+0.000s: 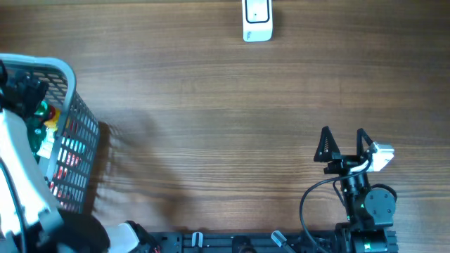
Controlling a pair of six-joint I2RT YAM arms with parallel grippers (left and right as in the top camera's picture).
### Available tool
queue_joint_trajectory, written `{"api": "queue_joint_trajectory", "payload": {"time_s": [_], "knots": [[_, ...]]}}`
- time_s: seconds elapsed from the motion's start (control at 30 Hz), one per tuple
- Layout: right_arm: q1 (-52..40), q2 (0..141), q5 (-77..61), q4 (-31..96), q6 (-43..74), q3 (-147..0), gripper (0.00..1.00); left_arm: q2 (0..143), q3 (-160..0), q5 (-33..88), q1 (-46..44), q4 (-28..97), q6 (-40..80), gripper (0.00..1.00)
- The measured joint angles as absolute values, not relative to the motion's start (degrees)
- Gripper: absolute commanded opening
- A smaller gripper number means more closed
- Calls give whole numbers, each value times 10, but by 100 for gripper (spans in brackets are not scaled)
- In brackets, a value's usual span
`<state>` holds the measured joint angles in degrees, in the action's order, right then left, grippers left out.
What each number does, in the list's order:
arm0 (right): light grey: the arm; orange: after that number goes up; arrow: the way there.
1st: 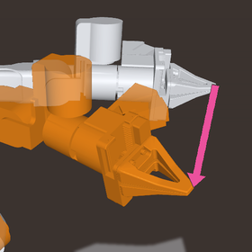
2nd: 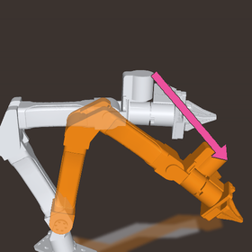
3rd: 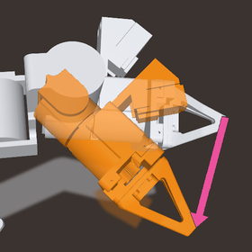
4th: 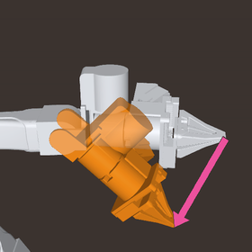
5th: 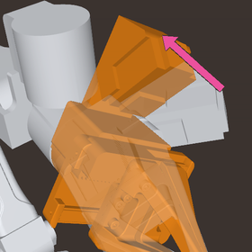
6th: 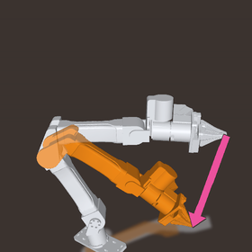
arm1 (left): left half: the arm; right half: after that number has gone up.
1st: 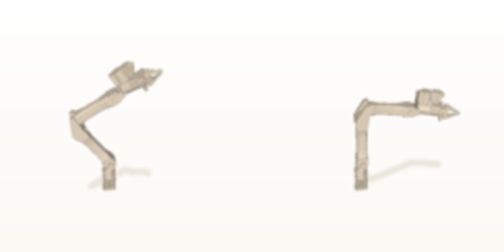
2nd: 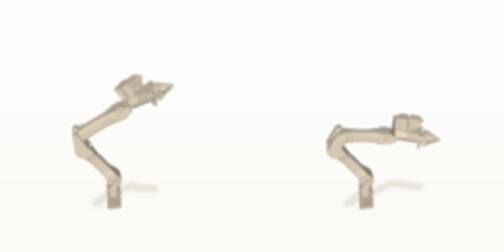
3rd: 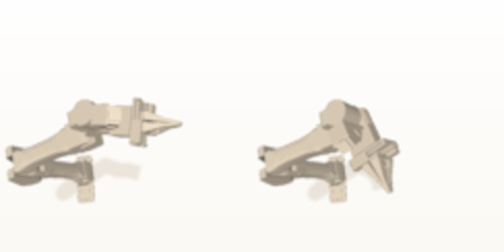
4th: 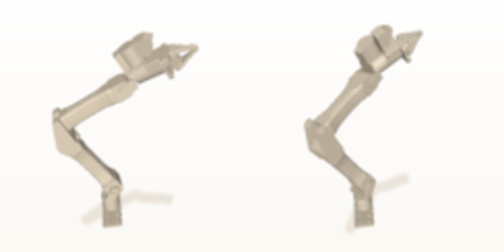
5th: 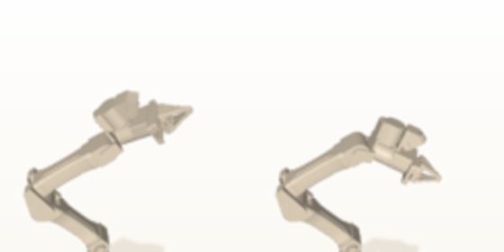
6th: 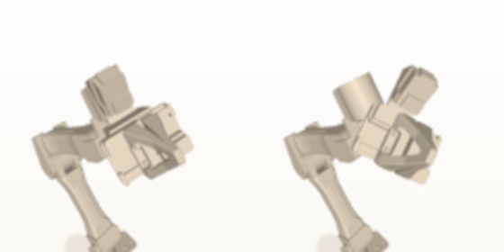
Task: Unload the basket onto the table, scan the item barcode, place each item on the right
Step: 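Reach into the basket and grasp the red chili sauce bottle with left gripper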
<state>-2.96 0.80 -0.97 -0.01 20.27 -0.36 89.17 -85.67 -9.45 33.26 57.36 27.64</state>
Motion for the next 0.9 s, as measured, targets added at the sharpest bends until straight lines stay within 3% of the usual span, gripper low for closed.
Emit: {"api": "queue_joint_trajectory", "payload": {"time_s": [0.23,0.37,0.4,0.47,0.53,0.7,0.9], "knots": [[-30,8,-10,0,203,-4,100,995,-857,-86,337,539,276,93],[-30,8,-10,0,203,-4,100,1041,-857,-86,338,526,274,63],[-30,8,-10,0,203,-4,100,1044,-857,-85,338,519,276,52],[-30,8,-10,0,203,-4,100,1044,-857,-84,338,519,274,45],[-30,8,-10,0,203,-4,100,1044,-857,-85,338,518,274,48],[-30,8,-10,0,203,-4,100,1045,-857,-95,338,519,274,100],[-30,8,-10,0,203,-4,100,1045,-856,-144,339,523,275,100]]}}
